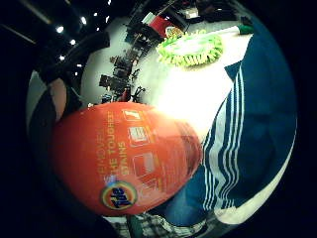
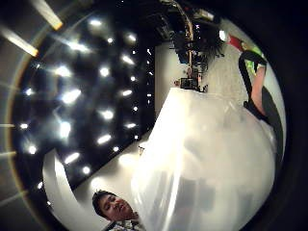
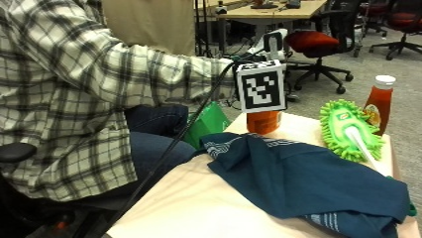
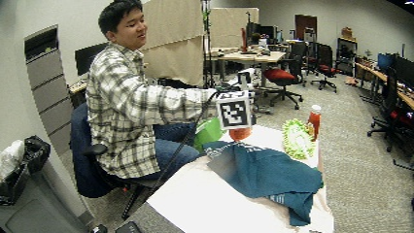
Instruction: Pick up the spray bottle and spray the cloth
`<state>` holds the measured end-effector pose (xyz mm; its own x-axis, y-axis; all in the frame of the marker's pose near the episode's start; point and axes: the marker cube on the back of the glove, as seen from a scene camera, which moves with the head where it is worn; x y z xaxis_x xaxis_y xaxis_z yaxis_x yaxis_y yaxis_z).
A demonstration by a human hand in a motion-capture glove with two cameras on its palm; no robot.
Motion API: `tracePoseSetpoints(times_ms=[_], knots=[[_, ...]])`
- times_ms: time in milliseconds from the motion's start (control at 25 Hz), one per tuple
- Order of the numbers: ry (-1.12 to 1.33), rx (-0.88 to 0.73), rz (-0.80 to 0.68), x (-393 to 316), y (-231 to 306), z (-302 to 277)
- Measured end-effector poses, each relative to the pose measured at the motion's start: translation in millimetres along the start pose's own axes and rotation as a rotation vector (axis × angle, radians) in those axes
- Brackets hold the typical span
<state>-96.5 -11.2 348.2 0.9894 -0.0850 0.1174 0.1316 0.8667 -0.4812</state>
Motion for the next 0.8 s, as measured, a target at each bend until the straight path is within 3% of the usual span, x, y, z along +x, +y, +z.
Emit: tracePoseSetpoints(times_ms=[401, 801], knots=[[0.048, -0.084, -0.023, 25.3, -16.6, 39.6], [0.057, -0.227, 0.006, 26.5, -2.1, 30.8]])
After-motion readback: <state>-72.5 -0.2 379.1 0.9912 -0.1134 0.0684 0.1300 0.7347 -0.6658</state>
